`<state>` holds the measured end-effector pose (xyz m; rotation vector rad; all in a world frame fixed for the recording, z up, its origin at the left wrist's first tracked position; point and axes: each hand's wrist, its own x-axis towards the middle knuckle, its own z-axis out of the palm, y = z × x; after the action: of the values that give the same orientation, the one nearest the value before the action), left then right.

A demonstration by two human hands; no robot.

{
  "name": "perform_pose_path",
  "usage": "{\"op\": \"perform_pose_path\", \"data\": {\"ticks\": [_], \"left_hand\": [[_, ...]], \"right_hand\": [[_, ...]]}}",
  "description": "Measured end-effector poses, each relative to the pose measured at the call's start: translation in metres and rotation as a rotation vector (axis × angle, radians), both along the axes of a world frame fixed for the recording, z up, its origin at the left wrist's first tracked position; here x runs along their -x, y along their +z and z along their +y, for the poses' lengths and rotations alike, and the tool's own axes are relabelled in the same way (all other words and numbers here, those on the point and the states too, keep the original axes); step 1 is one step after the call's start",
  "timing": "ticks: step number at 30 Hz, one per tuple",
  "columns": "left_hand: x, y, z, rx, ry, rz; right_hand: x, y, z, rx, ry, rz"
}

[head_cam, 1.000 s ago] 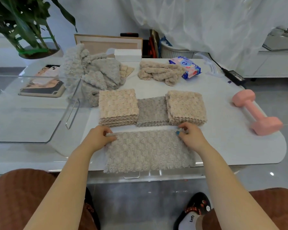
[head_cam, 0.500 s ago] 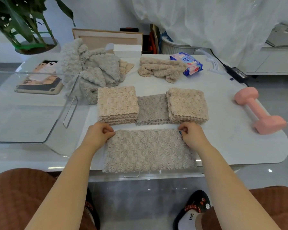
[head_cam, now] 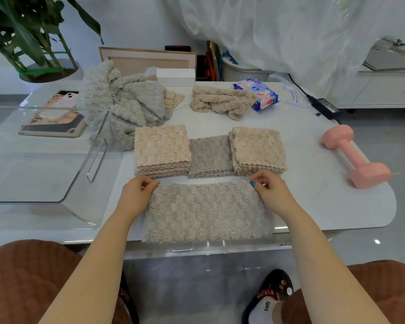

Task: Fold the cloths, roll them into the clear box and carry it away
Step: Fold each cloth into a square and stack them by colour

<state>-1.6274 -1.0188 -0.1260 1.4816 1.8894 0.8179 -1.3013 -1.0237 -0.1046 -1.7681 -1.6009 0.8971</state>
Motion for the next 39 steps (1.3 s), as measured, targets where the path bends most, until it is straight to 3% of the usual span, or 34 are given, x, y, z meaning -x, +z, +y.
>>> {"op": "perform_pose_path", "data": {"ticks": [6, 11, 14, 17, 22, 25, 27, 30, 33, 36, 39], "left_hand": [[-0.004, 0.005, -0.003, 0.006, 0.073, -0.334], [-0.004, 0.018, -0.005, 0.013, 0.049, -0.628], [-0.003, 0.024, -0.006, 0.073, -0.111, -0.488], [-0.007, 0.032, -0.007, -0.01, -0.118, -0.389], [0.002, 0.064, -0.006, -0.273, -0.005, -0.568], [0.012, 0.08, -0.014, -0.281, -0.117, -0.593], [0.018, 0.078, -0.024, -0.112, -0.268, -0.511], [0.026, 0.053, -0.034, 0.274, -0.48, -0.14], [0.025, 0.039, -0.041, 0.495, -0.565, 0.059], [0.021, 0.042, -0.036, 0.526, -0.404, 0.016], [0.016, 0.039, -0.025, 0.467, 0.016, -0.05]], "right_hand": [[-0.015, 0.014, 0.0, 0.066, 0.08, -0.162], [-0.017, 0.023, -0.002, 0.026, 0.001, -0.09], [-0.016, 0.025, -0.004, 0.067, -0.014, -0.029], [-0.015, 0.028, -0.007, 0.084, -0.032, 0.062], [-0.024, 0.054, -0.015, -0.208, -0.139, 0.392], [-0.029, 0.071, -0.024, -0.156, -0.003, 0.453], [-0.031, 0.071, -0.028, 0.029, 0.065, 0.335], [-0.03, 0.052, -0.034, 0.368, 0.135, 0.033], [-0.025, 0.03, -0.037, 0.531, 0.105, -0.059], [-0.024, 0.019, -0.033, 0.479, -0.053, -0.069], [-0.015, 0.015, -0.028, 0.382, -0.15, -0.162]]}}
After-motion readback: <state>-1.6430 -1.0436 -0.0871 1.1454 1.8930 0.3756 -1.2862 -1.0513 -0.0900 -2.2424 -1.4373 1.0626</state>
